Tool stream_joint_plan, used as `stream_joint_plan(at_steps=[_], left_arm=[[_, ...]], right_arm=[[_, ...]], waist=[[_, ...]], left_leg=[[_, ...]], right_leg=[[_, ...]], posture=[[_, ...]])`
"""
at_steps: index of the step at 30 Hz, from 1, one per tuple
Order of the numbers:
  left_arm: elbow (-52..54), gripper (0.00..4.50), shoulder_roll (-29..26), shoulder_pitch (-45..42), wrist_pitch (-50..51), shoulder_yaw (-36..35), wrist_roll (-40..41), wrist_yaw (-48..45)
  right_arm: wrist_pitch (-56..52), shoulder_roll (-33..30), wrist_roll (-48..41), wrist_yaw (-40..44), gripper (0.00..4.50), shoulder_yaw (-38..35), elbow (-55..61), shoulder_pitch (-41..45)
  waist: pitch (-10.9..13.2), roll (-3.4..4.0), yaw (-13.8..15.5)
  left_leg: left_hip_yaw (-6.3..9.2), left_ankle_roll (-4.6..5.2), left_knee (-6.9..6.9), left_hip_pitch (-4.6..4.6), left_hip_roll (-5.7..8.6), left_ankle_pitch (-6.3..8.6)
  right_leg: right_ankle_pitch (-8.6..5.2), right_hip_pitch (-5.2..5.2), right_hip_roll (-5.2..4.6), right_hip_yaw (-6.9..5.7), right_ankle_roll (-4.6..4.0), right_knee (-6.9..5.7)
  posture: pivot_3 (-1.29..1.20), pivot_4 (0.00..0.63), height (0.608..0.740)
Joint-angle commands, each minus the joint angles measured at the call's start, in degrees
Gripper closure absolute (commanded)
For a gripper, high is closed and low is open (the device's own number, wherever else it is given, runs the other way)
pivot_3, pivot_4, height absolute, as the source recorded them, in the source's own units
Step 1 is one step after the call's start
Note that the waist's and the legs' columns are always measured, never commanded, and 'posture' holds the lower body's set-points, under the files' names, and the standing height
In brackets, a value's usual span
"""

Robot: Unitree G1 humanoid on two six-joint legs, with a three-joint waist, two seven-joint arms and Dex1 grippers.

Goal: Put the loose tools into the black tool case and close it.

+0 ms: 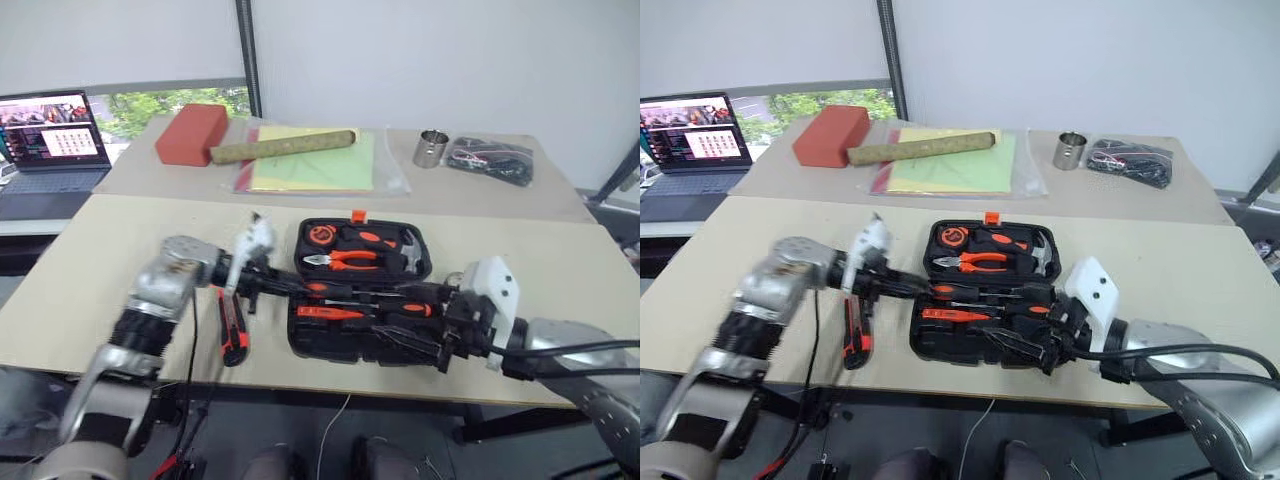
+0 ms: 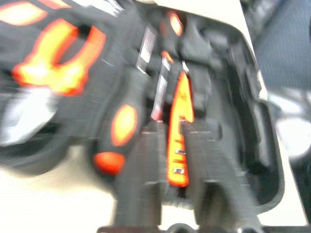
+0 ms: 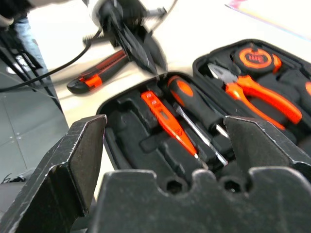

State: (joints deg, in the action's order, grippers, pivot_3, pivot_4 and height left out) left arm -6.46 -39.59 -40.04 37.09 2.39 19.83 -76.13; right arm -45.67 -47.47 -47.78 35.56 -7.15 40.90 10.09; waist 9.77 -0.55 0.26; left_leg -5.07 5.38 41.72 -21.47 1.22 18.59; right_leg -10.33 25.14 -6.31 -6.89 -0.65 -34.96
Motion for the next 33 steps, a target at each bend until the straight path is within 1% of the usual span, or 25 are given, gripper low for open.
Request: stream_joint_plan(at_steps=[1, 3, 4, 5, 6, 9, 11, 12, 15, 17, 21, 23, 25, 27, 29, 33], left_arm=[[14.4, 1.92, -6.27, 10.74, 12.32, -13.11, 5.71, 7.22], [19.63, 1.21, -8.11, 16.49, 16.3, -18.2, 7.57, 10.27], [23.18, 0.9, -8.85, 21.2, 18.35, -22.14, 8.1, 11.75], [26.46, 0.44, -9.15, 25.67, 20.71, -25.93, 8.41, 13.31], [28.88, 0.09, -9.42, 29.1, 22.3, -28.79, 8.93, 14.57], [36.26, 0.09, -8.48, 38.38, 29.09, -36.09, 11.03, 18.43], [39.25, 0.09, -7.46, 40.91, 32.75, -38.15, 12.62, 21.36], [40.58, 0.09, -6.08, 39.71, 36.91, -38.17, 13.46, 24.1], [43.18, 0.09, -1.85, 33.06, 49.64, -37.35, 15.45, 30.95], [42.05, 0.09, 0.81, 29.03, 54.47, -34.98, 16.53, 37.59], [36.14, 0.09, 5.3, 23.62, 55.41, -30.41, 18.99, 54.46], [33.48, 0.09, 7.19, 20.46, 55.41, -27.98, 21.25, 61.17], [30.97, 0.09, 9.23, 17.62, 55.41, -25.44, 23.37, 68.16], [28.37, 0.09, 10.42, 15.84, 55.41, -23.09, 25.15, 75.1], [25.31, 0.09, 10.73, 14.15, 55.41, -21.0, 28.69, 79.26], [18.29, 0.09, 9.11, 11.88, 55.41, -16.8, 37.45, 87.03]], right_arm=[[4.02, 0.37, 2.96, 5.97, 0.0, 4.08, -4.13, 5.3], [5.31, 0.93, 4.35, 8.31, 0.0, 6.0, -6.39, 7.47], [6.13, 1.41, 5.15, 9.91, 0.0, 7.3, -8.0, 8.85], [7.0, 1.9, 5.99, 11.5, 0.0, 8.5, -9.61, 10.04], [7.6, 2.32, 6.64, 12.57, 0.0, 9.39, -10.59, 10.82], [9.35, 3.83, 8.49, 15.33, 0.0, 11.62, -13.31, 12.58], [9.95, 4.71, 9.35, 16.51, 0.0, 12.41, -14.36, 13.31], [10.19, 5.09, 9.68, 17.0, 0.0, 12.73, -14.72, 13.58], [10.71, 5.92, 10.8, 18.13, 0.0, 13.34, -15.31, 14.0], [11.02, 5.9, 11.5, 18.7, 0.0, 13.3, -15.01, 13.73], [11.13, 5.85, 12.45, 18.47, 0.0, 12.72, -13.68, 13.07], [11.12, 6.09, 13.0, 17.71, 0.0, 12.64, -12.85, 12.6], [11.05, 6.31, 13.44, 16.92, 0.0, 12.55, -11.81, 11.85], [10.76, 6.54, 13.55, 15.95, 0.0, 12.08, -10.73, 10.95], [10.28, 6.91, 13.43, 14.85, 0.0, 11.72, -10.01, 10.48], [9.49, 7.11, 13.08, 12.84, 0.0, 10.73, -8.7, 9.42]], waist=[[0.02, 0.03, -0.43], [0.04, 0.06, -0.6], [0.05, 0.04, -0.4], [0.07, 0.03, -0.38], [0.07, 0.03, -0.41], [0.09, 0.02, 0.17], [0.1, 0.04, 0.49], [0.12, 0.07, 0.79], [0.12, 0.07, 1.28], [0.11, 0.04, 1.23], [0.11, 0.02, 0.64], [0.11, -0.01, 0.5], [0.11, -0.02, 0.58], [0.11, -0.02, 0.59], [0.11, -0.03, 0.51], [0.1, 0.0, 0.59]], left_leg=[[-0.02, -0.01, -0.05, 0.08, -0.01, 0.01], [-0.02, -0.04, -0.15, 0.22, 0.03, 0.02], [0.0, -0.04, -0.16, 0.22, 0.03, 0.02], [0.01, -0.06, -0.14, 0.22, 0.03, 0.01], [0.01, -0.08, -0.14, 0.22, 0.02, 0.02], [0.04, -0.13, -0.13, 0.25, 0.04, 0.04], [0.04, -0.26, -0.13, 0.27, 0.05, 0.11], [0.06, -0.54, -0.13, 0.28, 0.09, 0.24], [0.14, -0.73, -0.12, 0.31, 0.23, 0.19], [0.18, -0.81, -0.09, 0.33, 0.27, 0.16], [0.19, -0.85, -0.26, 0.89, 0.27, 0.15], [0.18, -0.91, -0.47, 1.05, 0.27, 0.12], [0.18, -1.0, -0.64, 1.1, 0.27, 0.06], [0.18, -1.07, -0.78, 1.17, 0.27, 0.02], [0.18, -1.09, -0.86, 1.19, 0.27, 0.01], [0.16, -1.21, -0.9, 1.26, 0.27, -0.06]], right_leg=[[-0.02, -0.02, 0.02, 0.02, 0.01, 0.02], [-0.12, -0.09, -0.04, 0.05, 0.07, 0.0], [-0.13, -0.11, -0.05, 0.03, 0.08, -0.01], [-0.18, -0.12, -0.06, -0.01, 0.15, -0.01], [-0.22, -0.11, -0.05, 0.01, 0.21, 0.0], [-0.22, -0.16, -0.11, -0.01, 0.2, 0.01], [-0.24, -0.19, -0.13, -0.01, 0.21, -0.01], [-0.25, -0.2, -0.14, -0.02, 0.22, -0.02], [-0.35, -0.3, -0.11, -0.06, 0.42, -0.08], [-0.31, -0.37, -0.04, -0.05, 0.47, -0.09], [-0.32, -0.81, -0.01, 0.07, 0.45, -0.09], [-0.34, -0.86, -0.11, 0.18, 0.4, -0.06], [-0.17, -0.85, -0.11, 0.24, 0.01, -0.06], [-0.17, -0.83, -0.11, 0.31, -0.11, -0.05], [-0.18, -0.82, -0.09, 0.34, -0.13, -0.05], [-0.21, -0.84, -0.09, 0.37, -0.15, -0.06]], posture=[[0.0, 0.15, 0.74], [0.0, 0.15, 0.74], [0.0, 0.15, 0.74], [0.0, 0.15, 0.74], [0.0, 0.15, 0.74], [0.0, 0.15, 0.74], [0.0, 0.15, 0.74], [0.0, 0.15, 0.74], [0.0, 0.15, 0.74], [0.0, 0.15, 0.74], [0.0, 0.15, 0.74], [0.0, 0.15, 0.74], [0.0, 0.15, 0.74], [0.0, 0.15, 0.74], [0.0, 0.15, 0.74], [0.0, 0.15, 0.74]])
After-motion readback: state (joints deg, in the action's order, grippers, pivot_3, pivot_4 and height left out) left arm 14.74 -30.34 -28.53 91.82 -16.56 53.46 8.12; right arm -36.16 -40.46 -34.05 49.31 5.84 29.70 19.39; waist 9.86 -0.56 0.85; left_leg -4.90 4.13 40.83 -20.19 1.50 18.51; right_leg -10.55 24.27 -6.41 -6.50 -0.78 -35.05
